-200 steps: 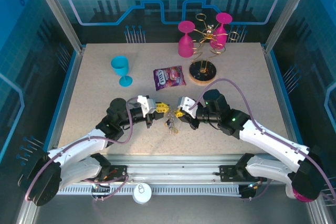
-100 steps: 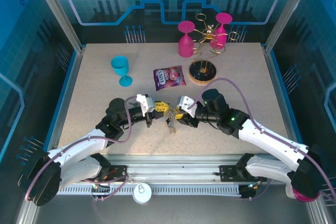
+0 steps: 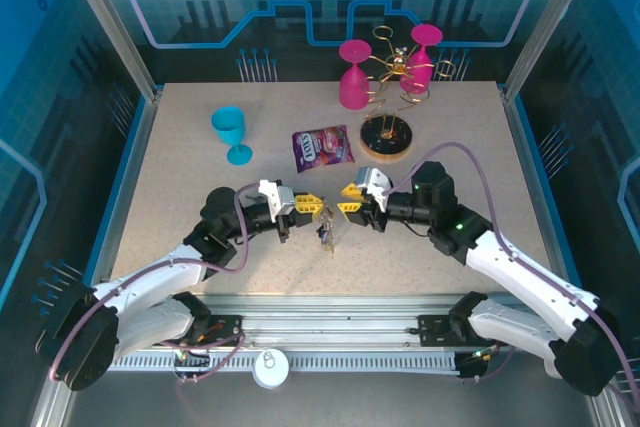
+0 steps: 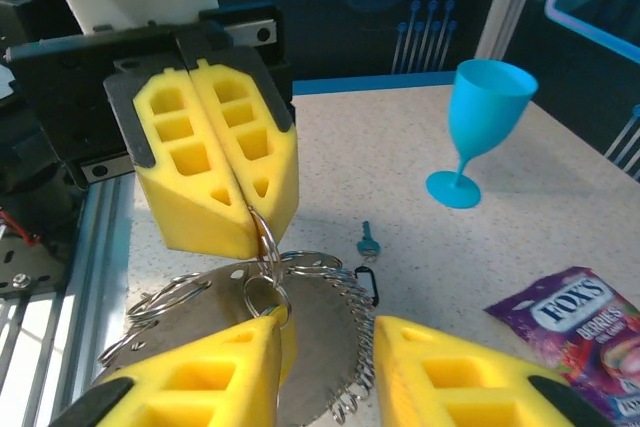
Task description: Put the keys on the keyring
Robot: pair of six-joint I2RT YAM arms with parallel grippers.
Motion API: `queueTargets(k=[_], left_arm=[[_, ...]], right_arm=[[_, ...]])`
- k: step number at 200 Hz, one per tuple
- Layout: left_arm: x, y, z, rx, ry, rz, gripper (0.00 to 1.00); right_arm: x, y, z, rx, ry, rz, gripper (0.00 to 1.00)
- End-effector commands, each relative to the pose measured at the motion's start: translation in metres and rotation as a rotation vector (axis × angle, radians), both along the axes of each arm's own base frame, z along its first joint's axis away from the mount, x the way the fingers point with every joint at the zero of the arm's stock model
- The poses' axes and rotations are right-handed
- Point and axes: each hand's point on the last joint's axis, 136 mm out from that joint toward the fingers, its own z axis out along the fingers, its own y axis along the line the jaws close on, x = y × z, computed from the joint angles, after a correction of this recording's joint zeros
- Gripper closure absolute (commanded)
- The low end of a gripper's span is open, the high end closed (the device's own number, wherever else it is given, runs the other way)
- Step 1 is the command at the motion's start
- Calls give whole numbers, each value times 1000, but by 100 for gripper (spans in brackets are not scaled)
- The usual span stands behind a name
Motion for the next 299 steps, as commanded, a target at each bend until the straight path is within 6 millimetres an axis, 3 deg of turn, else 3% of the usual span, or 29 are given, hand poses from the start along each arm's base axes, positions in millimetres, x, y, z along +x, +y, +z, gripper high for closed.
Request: queueTargets(k=[1, 92, 120, 141, 161, 168, 180, 200, 205, 209, 242, 299], left_arm=[[-7, 0, 15, -48, -42, -43, 100], [-8, -1, 15, -53, -34, -64, 100], [-8, -2, 15, -55, -28, -70, 100], [-7, -2, 12, -47, -19, -67, 100], [0, -1, 8, -23, -12, -38, 100], [2, -1, 6, -2, -12, -29, 99], [6, 0, 0, 52, -6, -8, 81], [9, 2, -7, 146, -16, 16, 74], [10, 3, -8, 164, -20, 21, 74], [10, 3, -10, 179, -19, 23, 74], [13, 4, -20, 242, -1, 27, 74], [12, 3, -20, 268, -9, 9, 79]], right_arm=[[-8, 13, 13, 49, -27, 89, 73], [-11, 27, 10, 67, -14, 155, 83], [-11, 29, 12, 76, -17, 166, 90], [-12, 29, 13, 78, -25, 171, 100], [-12, 26, 13, 62, -31, 166, 100], [-12, 24, 11, 47, -29, 161, 100], [-11, 20, 5, -5, -32, 147, 100], [-8, 13, -6, -128, -26, 123, 100], [-9, 11, -15, -167, -14, 120, 100], [-7, 11, -7, -178, -33, 116, 100], [-6, 10, -17, -344, -56, 117, 100], [-8, 24, -14, -463, -95, 179, 100]])
